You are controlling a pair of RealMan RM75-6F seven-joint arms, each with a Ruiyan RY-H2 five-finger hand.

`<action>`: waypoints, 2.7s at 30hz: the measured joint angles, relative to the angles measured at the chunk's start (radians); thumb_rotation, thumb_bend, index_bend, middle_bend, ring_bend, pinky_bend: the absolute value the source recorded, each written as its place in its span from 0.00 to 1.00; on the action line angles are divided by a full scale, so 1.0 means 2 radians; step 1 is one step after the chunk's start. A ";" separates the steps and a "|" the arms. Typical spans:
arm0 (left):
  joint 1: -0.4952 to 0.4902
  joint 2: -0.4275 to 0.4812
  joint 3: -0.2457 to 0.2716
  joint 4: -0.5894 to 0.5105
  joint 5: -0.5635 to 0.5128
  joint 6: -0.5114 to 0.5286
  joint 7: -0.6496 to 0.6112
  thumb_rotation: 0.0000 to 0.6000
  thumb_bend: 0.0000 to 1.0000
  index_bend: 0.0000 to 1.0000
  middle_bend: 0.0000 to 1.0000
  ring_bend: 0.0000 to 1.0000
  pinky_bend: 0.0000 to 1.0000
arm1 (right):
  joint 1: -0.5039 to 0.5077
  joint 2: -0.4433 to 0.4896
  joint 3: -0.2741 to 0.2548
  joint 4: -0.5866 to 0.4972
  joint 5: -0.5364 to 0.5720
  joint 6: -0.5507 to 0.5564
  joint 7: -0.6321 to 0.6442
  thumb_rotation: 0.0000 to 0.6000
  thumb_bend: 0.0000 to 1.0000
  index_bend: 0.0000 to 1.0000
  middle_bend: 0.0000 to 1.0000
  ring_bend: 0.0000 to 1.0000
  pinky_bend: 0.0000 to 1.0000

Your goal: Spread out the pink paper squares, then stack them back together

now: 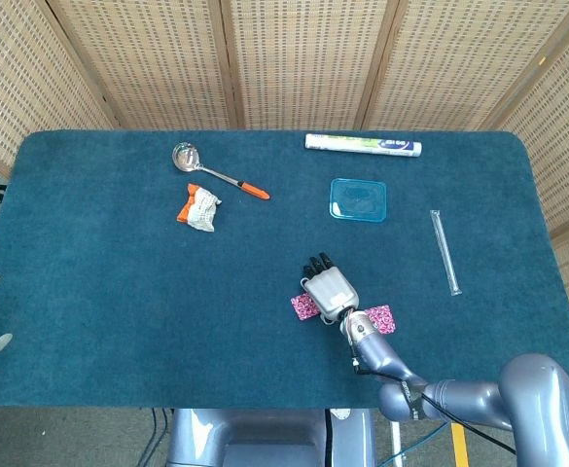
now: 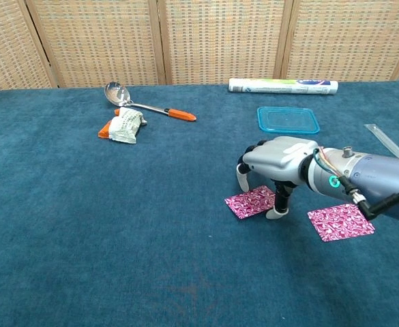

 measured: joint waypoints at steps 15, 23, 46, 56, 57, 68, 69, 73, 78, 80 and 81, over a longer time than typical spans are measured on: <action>0.003 0.000 0.000 0.002 0.000 0.004 -0.004 1.00 0.13 0.21 0.00 0.00 0.00 | 0.003 -0.001 0.001 -0.003 0.001 0.002 -0.005 1.00 0.26 0.35 0.16 0.00 0.00; 0.003 0.000 -0.001 0.002 0.000 0.005 -0.005 1.00 0.13 0.21 0.00 0.00 0.00 | 0.004 -0.001 0.002 -0.003 0.002 0.001 -0.003 1.00 0.22 0.35 0.16 0.00 0.00; 0.006 0.000 -0.001 0.005 0.000 0.006 -0.009 1.00 0.13 0.21 0.00 0.00 0.00 | 0.007 -0.005 0.003 -0.001 0.002 0.000 -0.003 1.00 0.21 0.35 0.16 0.00 0.00; 0.007 -0.001 -0.001 0.008 -0.001 0.007 -0.011 1.00 0.13 0.21 0.00 0.00 0.00 | 0.007 -0.007 0.002 0.002 0.005 0.002 -0.007 1.00 0.23 0.35 0.17 0.00 0.00; 0.007 -0.001 -0.001 0.008 -0.001 0.007 -0.011 1.00 0.13 0.21 0.00 0.00 0.00 | 0.008 -0.008 0.002 0.002 0.005 0.002 -0.007 1.00 0.23 0.35 0.17 0.00 0.00; 0.007 -0.002 -0.002 0.011 -0.002 0.006 -0.014 1.00 0.13 0.21 0.00 0.00 0.00 | 0.008 -0.014 0.002 0.008 0.007 0.006 -0.012 1.00 0.31 0.40 0.18 0.00 0.00; 0.007 -0.002 -0.002 0.011 -0.002 0.006 -0.014 1.00 0.13 0.21 0.00 0.00 0.00 | 0.008 -0.015 0.002 0.008 0.007 0.006 -0.012 1.00 0.32 0.41 0.18 0.00 0.00; 0.007 -0.002 -0.002 0.011 -0.001 0.006 -0.015 1.00 0.13 0.21 0.00 0.00 0.00 | 0.008 -0.014 0.001 0.008 0.007 0.007 -0.013 1.00 0.35 0.43 0.19 0.00 0.00; 0.007 -0.001 -0.002 0.010 0.000 0.007 -0.014 1.00 0.13 0.21 0.00 0.00 0.00 | 0.005 -0.012 0.002 0.005 0.006 0.011 -0.013 1.00 0.36 0.45 0.20 0.00 0.00; 0.007 -0.001 -0.002 0.009 0.001 0.008 -0.014 1.00 0.13 0.21 0.00 0.00 0.00 | 0.005 -0.011 0.002 0.004 0.005 0.012 -0.012 1.00 0.36 0.45 0.20 0.00 0.00; 0.007 -0.001 -0.002 0.009 0.001 0.008 -0.014 1.00 0.13 0.21 0.00 0.00 0.00 | 0.004 -0.010 0.002 0.003 0.004 0.012 -0.012 1.00 0.36 0.45 0.20 0.00 0.00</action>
